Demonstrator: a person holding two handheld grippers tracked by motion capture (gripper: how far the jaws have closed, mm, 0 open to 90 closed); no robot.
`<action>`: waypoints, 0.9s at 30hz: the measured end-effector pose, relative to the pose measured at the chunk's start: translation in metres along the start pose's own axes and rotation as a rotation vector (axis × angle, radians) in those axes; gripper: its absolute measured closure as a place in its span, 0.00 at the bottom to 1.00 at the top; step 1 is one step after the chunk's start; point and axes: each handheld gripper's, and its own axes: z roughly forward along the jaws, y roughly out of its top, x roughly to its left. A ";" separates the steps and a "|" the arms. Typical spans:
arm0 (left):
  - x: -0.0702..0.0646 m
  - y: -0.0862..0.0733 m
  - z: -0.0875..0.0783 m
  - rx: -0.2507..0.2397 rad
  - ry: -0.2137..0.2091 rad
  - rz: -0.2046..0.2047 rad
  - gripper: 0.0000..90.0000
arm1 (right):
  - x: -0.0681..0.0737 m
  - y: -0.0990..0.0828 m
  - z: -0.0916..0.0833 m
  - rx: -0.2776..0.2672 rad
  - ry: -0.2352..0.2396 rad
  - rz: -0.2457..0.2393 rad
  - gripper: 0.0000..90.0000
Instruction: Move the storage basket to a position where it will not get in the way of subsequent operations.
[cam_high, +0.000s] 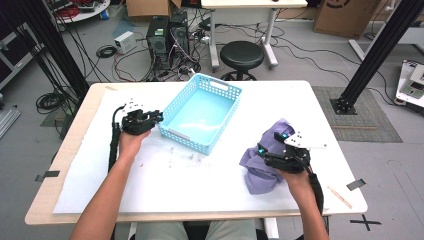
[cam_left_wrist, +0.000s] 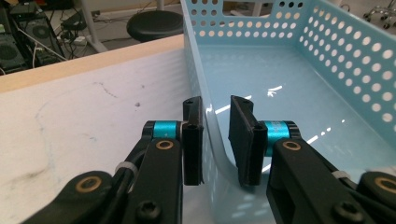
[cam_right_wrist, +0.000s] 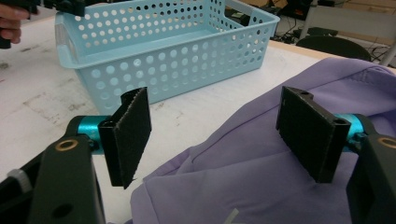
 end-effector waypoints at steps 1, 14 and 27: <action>0.000 0.000 -0.004 -0.002 -0.001 0.001 0.83 | 0.001 0.000 0.001 -0.001 0.001 -0.002 0.30; 0.013 -0.002 0.012 0.027 -0.030 -0.153 0.55 | 0.005 0.004 0.009 -0.001 0.025 -0.015 0.30; -0.003 0.005 0.019 0.114 0.004 -0.040 0.86 | 0.002 0.003 0.008 0.001 0.023 -0.013 0.30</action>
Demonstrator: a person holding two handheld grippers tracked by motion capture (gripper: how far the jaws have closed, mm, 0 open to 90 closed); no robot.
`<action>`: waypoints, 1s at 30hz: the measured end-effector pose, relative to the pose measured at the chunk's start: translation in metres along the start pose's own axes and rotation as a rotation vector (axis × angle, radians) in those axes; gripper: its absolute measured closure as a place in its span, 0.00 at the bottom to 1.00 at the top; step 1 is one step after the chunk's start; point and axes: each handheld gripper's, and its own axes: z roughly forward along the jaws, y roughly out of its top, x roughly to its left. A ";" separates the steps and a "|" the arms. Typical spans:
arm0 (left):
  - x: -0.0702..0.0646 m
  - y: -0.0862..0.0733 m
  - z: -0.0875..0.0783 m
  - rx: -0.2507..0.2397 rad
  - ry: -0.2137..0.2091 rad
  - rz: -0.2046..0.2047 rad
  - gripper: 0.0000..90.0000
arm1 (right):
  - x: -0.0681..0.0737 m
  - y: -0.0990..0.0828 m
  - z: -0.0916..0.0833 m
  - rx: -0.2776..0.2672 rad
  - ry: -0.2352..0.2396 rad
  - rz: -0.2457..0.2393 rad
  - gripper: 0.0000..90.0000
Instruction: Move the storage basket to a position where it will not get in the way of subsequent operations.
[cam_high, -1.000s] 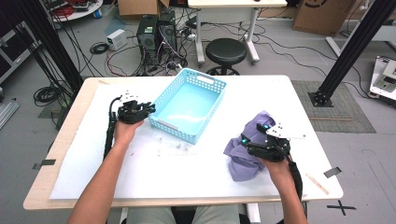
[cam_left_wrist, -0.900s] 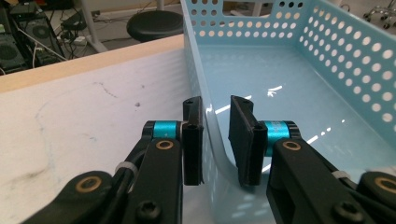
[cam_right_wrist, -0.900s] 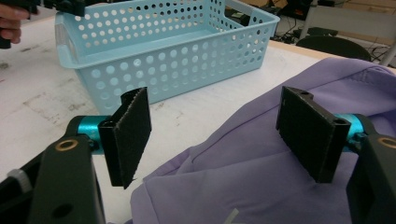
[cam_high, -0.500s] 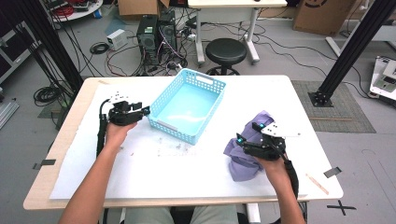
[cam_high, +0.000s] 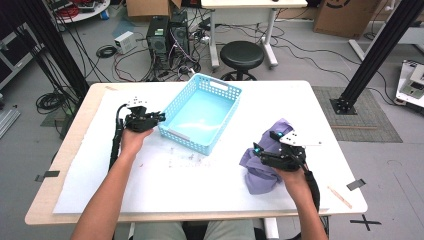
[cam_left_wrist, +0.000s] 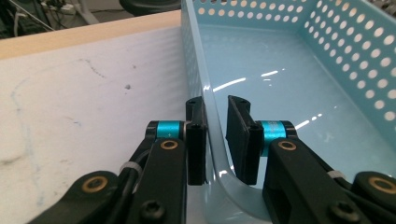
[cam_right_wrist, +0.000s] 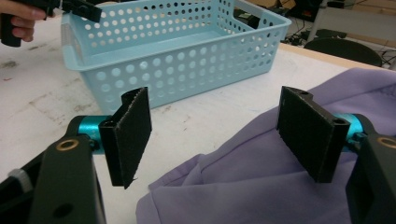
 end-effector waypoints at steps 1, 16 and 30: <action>0.000 -0.002 -0.003 -0.002 0.002 0.001 0.86 | -0.001 0.000 -0.001 -0.002 -0.003 0.002 0.30; -0.015 -0.038 -0.072 0.018 0.129 0.057 0.87 | -0.001 -0.001 -0.002 -0.003 -0.003 0.007 0.30; -0.005 -0.029 -0.081 -0.028 0.063 0.038 0.50 | 0.001 0.000 0.003 -0.002 0.010 0.001 0.30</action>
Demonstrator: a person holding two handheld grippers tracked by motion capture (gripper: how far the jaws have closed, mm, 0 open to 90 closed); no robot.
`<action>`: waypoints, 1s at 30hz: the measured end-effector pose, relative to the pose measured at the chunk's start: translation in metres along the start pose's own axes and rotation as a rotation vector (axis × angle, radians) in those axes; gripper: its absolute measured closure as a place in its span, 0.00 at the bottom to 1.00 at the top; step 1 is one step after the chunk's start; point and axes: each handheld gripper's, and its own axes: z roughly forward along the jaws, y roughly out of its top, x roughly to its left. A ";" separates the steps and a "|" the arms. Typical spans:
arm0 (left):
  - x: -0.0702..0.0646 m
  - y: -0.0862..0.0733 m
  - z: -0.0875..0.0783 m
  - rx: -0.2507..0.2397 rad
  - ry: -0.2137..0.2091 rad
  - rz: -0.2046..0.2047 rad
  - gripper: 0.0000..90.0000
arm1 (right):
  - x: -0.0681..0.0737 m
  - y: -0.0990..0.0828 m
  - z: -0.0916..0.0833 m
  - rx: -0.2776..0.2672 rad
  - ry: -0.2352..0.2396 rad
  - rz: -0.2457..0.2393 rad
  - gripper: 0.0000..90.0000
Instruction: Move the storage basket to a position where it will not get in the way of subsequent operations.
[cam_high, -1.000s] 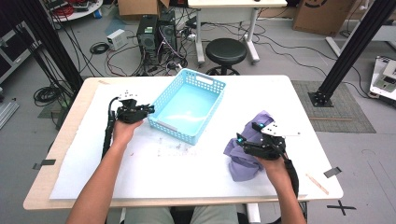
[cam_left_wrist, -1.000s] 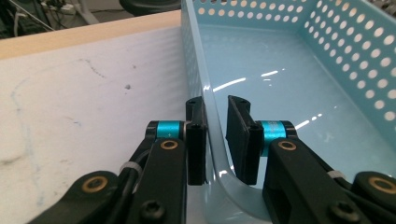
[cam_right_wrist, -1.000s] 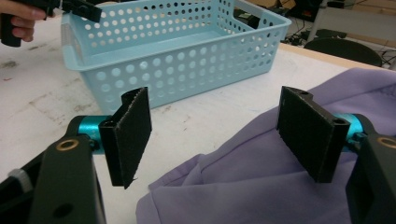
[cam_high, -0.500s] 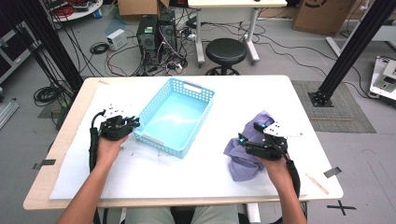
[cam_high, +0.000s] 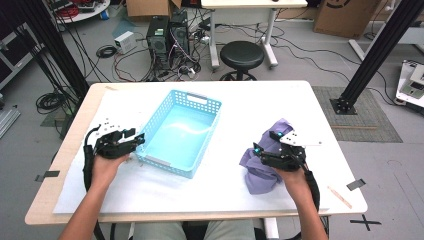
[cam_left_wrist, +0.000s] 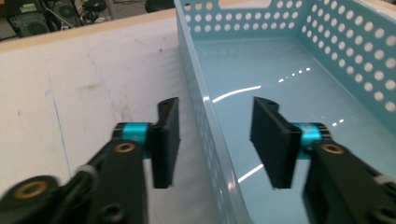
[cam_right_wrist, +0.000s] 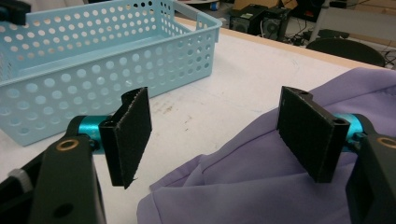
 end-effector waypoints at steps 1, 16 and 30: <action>0.002 0.005 0.005 0.002 -0.004 0.009 0.49 | 0.000 0.000 0.001 -0.001 0.000 -0.004 0.30; 0.012 0.022 0.058 0.121 -0.027 0.035 0.57 | -0.006 -0.003 -0.006 -0.001 -0.013 0.010 0.30; 0.009 0.019 0.063 0.107 -0.009 -0.032 0.88 | -0.006 -0.003 -0.009 -0.006 -0.017 0.018 0.30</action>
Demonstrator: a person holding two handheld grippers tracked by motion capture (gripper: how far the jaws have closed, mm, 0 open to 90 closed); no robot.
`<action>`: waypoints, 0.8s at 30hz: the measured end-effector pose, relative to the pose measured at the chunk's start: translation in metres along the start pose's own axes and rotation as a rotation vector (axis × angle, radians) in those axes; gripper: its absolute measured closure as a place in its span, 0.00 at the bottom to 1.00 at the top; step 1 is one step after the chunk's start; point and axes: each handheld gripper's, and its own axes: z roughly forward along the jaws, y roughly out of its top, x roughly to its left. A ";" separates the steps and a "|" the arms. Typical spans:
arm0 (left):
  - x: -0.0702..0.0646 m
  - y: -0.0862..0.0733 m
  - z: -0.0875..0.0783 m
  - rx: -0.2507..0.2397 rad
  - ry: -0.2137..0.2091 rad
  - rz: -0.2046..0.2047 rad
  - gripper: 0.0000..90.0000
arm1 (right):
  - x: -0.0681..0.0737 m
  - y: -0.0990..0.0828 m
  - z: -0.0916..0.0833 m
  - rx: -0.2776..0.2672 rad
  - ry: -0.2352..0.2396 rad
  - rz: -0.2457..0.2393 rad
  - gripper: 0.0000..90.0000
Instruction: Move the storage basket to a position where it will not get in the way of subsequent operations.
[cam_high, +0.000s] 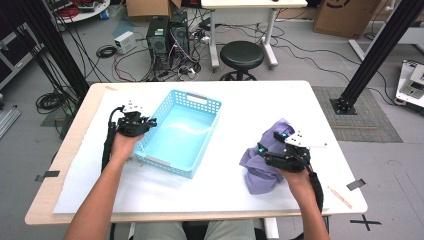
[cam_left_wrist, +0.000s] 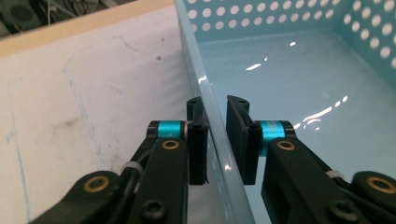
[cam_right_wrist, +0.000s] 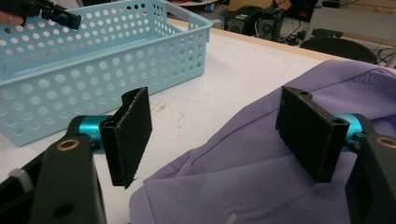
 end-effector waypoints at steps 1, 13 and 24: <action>0.001 0.000 0.000 0.003 -0.007 -0.009 0.88 | 0.000 0.000 0.000 0.002 -0.001 -0.001 0.30; 0.003 -0.007 -0.022 -0.055 0.039 -0.050 0.90 | -0.001 -0.001 0.001 0.004 -0.001 0.005 0.31; 0.038 -0.028 -0.058 -0.085 0.148 -0.141 0.90 | 0.002 0.001 0.003 0.003 0.009 -0.005 0.31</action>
